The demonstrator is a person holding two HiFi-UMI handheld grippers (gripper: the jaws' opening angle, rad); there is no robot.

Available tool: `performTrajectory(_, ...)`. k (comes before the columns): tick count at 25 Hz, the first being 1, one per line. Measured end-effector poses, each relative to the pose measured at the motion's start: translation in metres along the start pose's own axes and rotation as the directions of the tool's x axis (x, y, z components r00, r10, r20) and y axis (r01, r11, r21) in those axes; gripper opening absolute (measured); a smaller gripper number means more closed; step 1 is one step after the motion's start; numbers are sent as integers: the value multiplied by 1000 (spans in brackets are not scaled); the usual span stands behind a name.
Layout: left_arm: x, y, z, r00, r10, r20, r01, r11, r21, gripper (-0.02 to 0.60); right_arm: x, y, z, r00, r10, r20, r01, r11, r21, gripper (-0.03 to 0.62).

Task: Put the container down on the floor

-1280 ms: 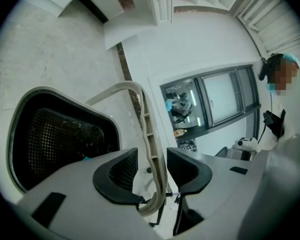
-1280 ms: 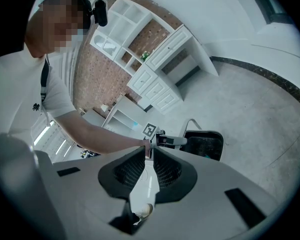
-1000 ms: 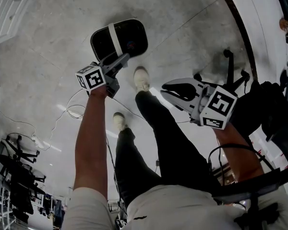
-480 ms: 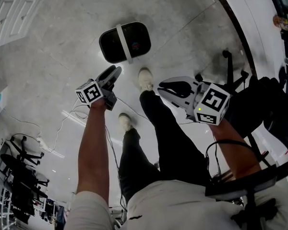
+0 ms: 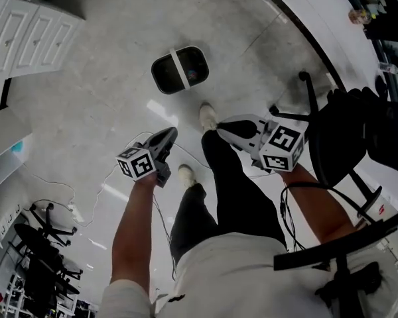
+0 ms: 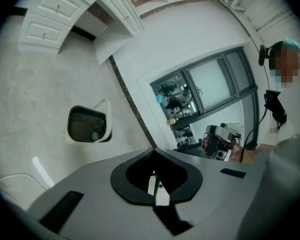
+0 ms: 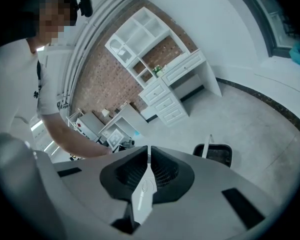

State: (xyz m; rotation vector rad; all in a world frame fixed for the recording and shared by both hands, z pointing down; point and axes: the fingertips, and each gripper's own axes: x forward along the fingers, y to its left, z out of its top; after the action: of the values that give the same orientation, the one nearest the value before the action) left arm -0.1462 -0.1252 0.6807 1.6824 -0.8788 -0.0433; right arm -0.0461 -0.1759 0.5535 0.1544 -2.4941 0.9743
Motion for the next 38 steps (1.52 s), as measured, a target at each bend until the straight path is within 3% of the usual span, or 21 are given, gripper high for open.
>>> performTrajectory(4,-37,-75,-25,997,-53,-63,60,991,119,9,-20,50,-6,999,-38,30,39,999,-14,26)
performTrajectory(7,-72,-124,-35,996,-47,-79,63,973,223,9,-29,91,-4,996,-50,68,53,998,-32,25)
performTrajectory(13,-155,-231,-48,993,-122,3,114,935,337,10,-53,185,-2,986,-34,166,44,997,-59,25)
performTrajectory(17,-200,-279,-67,991,-135,22,113,902,417,9,-63,243,-11,982,-42,185,63,992,-105,25)
performTrajectory(26,-267,-353,-118,984,-179,11,151,860,487,9,-83,346,-37,971,-45,235,78,988,-133,23)
performTrajectory(31,-274,-387,-132,985,-171,31,130,844,520,9,-107,372,-39,972,-7,236,52,982,-183,22)
performTrajectory(38,-255,-416,-135,985,-143,93,78,863,499,9,-137,382,-32,978,38,205,13,971,-239,21)
